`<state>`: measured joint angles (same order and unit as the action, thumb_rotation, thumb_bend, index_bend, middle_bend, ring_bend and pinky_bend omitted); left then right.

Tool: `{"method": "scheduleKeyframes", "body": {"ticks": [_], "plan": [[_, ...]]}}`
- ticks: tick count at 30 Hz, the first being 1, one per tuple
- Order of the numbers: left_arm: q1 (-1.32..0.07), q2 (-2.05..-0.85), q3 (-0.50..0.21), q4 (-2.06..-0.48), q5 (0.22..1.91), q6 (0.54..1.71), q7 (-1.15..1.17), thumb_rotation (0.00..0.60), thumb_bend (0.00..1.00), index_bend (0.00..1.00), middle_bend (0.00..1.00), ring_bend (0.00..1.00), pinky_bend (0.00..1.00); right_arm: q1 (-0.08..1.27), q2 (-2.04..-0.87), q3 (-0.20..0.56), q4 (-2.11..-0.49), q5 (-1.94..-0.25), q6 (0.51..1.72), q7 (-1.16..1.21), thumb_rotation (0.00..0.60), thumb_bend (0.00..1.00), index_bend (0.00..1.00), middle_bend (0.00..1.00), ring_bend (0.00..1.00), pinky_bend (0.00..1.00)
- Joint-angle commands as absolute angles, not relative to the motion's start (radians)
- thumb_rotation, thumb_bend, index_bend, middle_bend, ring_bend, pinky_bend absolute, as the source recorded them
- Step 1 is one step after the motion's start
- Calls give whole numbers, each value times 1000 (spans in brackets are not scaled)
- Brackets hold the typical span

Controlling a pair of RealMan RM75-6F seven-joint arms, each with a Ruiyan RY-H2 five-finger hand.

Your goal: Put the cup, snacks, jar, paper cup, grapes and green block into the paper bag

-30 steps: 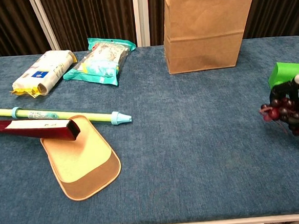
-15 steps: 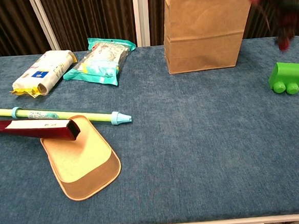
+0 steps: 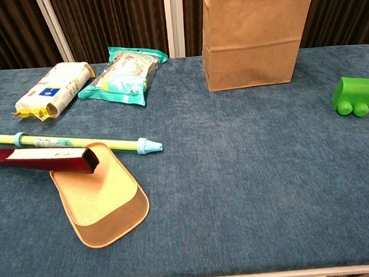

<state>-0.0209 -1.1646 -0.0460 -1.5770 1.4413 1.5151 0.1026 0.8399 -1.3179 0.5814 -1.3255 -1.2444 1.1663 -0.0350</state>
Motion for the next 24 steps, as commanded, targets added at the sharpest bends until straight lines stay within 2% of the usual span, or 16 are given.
{"method": "scheduleKeyframes", "body": {"ticks": [1,4,11,17,20,21,23,24], "plan": [[-21,-1164,-46,-1577,1442,1515,103,600,2,293,226,155,136,915,-1346,613,-1218,-1137,1072,-107,600,678,744,585,598,901],[-21,-1163,-47,-1580,1440,1516,103,600,3,293,226,155,136,960,-1361,599,-1140,-1063,978,-164,600,671,727,585,590,898],[-14,-1161,-44,-1584,1436,1520,104,600,3,293,226,155,136,1042,-1444,555,-978,-933,869,-291,600,663,687,578,572,864],[-8,-1160,-41,-1586,1431,1522,101,600,3,293,225,155,136,1092,-1510,527,-886,-857,811,-359,600,552,605,539,529,800],[-4,-1161,-40,-1584,1426,1523,100,600,3,293,226,155,135,1103,-1511,516,-889,-796,766,-411,600,427,381,420,392,622],[-4,-1161,-39,-1582,1427,1522,99,600,3,293,226,155,135,1106,-1508,514,-897,-779,763,-426,600,379,270,352,314,535],[-4,-1161,-38,-1583,1428,1521,100,600,3,293,226,155,136,1107,-1500,512,-912,-757,756,-437,600,305,126,268,222,442],[-4,-1161,-39,-1582,1428,1521,100,600,3,293,226,155,136,1107,-1495,512,-922,-746,753,-439,600,280,90,242,196,418]]}}
